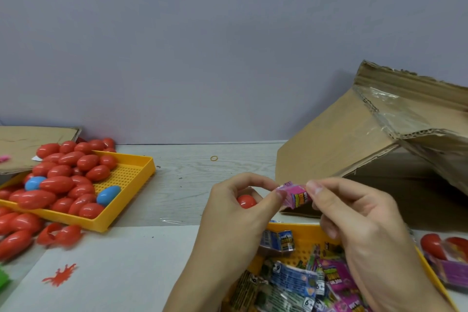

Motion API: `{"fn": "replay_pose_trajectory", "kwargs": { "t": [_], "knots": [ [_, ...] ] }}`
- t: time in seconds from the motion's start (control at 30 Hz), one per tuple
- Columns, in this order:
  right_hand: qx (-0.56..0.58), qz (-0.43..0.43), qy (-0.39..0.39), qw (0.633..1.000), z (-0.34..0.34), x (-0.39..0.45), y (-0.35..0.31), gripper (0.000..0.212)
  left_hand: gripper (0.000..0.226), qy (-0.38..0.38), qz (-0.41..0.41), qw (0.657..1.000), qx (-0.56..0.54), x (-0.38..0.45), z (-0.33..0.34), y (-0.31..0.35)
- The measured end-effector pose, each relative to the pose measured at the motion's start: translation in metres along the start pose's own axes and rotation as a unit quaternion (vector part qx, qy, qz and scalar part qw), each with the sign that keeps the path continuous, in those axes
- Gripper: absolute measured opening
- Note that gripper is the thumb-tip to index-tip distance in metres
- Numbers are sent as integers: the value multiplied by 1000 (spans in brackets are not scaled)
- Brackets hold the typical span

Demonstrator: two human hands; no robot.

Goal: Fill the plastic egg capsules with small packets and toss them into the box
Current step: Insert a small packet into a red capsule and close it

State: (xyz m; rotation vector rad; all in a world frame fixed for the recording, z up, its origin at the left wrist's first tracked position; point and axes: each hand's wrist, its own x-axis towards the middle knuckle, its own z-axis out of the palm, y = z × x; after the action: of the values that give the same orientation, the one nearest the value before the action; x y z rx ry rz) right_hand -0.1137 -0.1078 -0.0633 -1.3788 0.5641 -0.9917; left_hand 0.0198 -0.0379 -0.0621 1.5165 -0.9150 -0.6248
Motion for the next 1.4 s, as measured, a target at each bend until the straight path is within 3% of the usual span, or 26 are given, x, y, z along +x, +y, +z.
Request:
{"fn": "replay_pose_trajectory", "kwargs": {
  "t": [0.2, 0.33, 0.47, 0.67, 0.8, 0.9, 0.97, 1.03, 1.23, 1.4],
  "knots": [
    [-17, 86, -27, 996, 4, 0, -3, 32, 6, 28, 28, 999, -15, 2, 0, -2],
    [-40, 78, -22, 996, 4, 3, 0, 36, 7, 28, 37, 999, -4, 2, 1, -3],
    [19, 82, -6, 996, 4, 4, 2, 28, 9, 20, 38, 999, 1, 2, 2, -4],
    [-22, 77, -26, 996, 3, 4, 2, 38, 6, 28, 40, 999, -8, 3, 2, -3],
    [-34, 82, 9, 996, 4, 4, 1, 33, 11, 35, 31, 999, -17, 3, 2, -2],
    [-51, 80, 49, 994, 4, 4, 1, 22, 23, 34, -30, 988, -146, 3, 1, -1],
    [-52, 81, 64, 993, 5, 4, 1, 16, 14, 17, -70, 957, -280, 4, 0, 2],
    [-50, 85, 76, 992, 5, 5, 2, 12, 21, 30, -84, 940, -329, 5, 1, 2],
    [-71, 88, 79, 990, 4, 6, 5, 9, 26, 69, -32, 990, -115, 6, 6, -5],
    [-73, 89, 84, 990, 4, 5, 6, 8, 27, 102, 10, 991, -82, 5, 1, -3]
  ]
}}
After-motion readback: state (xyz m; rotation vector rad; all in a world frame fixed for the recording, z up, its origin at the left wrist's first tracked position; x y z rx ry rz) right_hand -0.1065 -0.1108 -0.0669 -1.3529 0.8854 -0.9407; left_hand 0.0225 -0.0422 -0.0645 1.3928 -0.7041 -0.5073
